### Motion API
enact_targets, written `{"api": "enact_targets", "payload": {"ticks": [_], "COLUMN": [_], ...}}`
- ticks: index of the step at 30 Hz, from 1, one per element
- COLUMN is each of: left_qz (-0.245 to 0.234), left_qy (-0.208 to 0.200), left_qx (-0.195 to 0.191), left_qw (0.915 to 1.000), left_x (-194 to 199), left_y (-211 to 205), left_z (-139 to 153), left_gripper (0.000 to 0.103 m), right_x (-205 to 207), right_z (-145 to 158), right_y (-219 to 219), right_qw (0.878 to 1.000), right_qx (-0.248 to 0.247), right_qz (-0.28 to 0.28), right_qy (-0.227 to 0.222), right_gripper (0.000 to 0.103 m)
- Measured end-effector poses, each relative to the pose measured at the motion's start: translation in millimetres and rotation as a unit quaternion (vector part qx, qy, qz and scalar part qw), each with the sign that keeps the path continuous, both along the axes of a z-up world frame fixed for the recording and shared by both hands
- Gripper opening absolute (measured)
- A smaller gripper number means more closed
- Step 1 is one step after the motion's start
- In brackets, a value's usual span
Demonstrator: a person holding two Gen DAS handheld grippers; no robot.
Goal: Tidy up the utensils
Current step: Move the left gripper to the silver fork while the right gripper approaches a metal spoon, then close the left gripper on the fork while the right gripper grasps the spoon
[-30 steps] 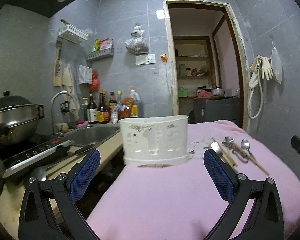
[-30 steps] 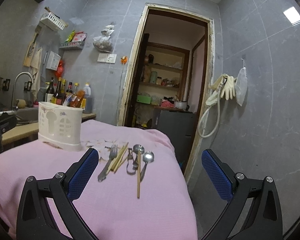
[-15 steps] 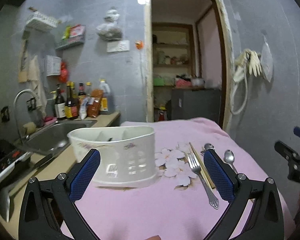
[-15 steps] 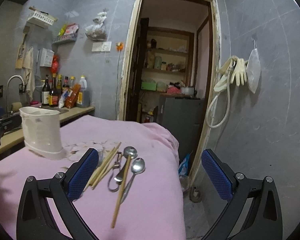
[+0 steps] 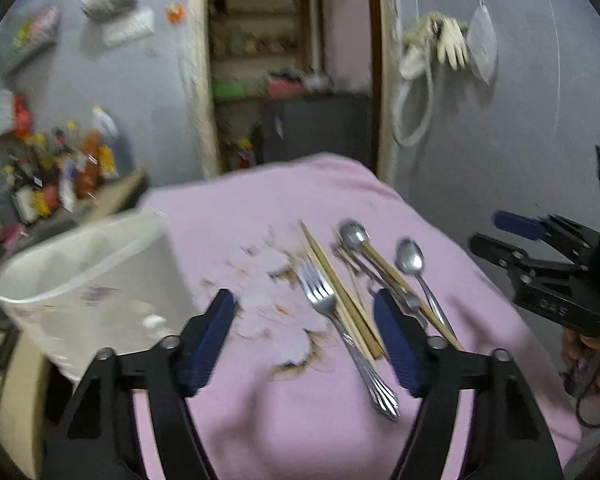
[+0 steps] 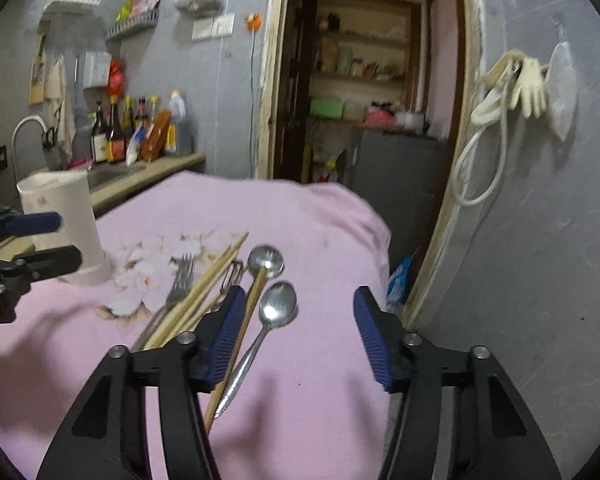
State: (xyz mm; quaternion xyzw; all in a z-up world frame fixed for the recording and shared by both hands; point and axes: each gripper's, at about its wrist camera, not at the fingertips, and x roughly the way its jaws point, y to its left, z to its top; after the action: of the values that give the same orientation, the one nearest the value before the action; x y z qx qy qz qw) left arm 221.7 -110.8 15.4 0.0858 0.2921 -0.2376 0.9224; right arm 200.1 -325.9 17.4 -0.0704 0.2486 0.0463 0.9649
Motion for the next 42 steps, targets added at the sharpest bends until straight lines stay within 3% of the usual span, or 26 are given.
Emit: {"api": "enact_targets", "payload": {"ticks": [6, 8, 20, 33, 38, 42], "left_qz": [-0.017, -0.015, -0.021, -0.015, -0.007, 0.0], "left_qy": [0.087, 0.099, 0.174, 0.206, 0.21, 0.209], "left_qx": [0.018, 0.021, 0.011, -0.018, -0.024, -0.019], "left_qw": [0.9959, 0.9948, 0.9845, 0.9783, 0.9773, 0.9777], "left_x": [37.0, 43.8, 100.0, 122.7, 127.6, 131.4], "left_y": [-19.9, -23.2, -29.8, -35.0, -34.3, -38.5], "left_z": [-27.3, -32.6, -57.3, -63.0, -63.0, -63.1], "left_gripper": [0.039, 0.035, 0.035, 0.034, 0.026, 0.026], "right_x": [22.5, 26.2, 50.4, 64.7, 66.0, 72.3], "right_z": [-19.8, -23.0, -39.7, -45.0, -48.0, -50.2], "right_y": [-4.0, -3.4, -1.8, 2.2, 12.4, 18.3], "right_qw": [0.997, 0.997, 0.991, 0.988, 0.986, 0.985], "right_qx": [0.01, 0.006, -0.019, -0.013, -0.034, -0.048], "right_qz": [0.03, 0.038, 0.052, 0.062, 0.067, 0.068], "right_qy": [0.066, 0.074, 0.125, 0.143, 0.15, 0.154], "right_gripper": [0.038, 0.037, 0.028, 0.028, 0.029, 0.029]}}
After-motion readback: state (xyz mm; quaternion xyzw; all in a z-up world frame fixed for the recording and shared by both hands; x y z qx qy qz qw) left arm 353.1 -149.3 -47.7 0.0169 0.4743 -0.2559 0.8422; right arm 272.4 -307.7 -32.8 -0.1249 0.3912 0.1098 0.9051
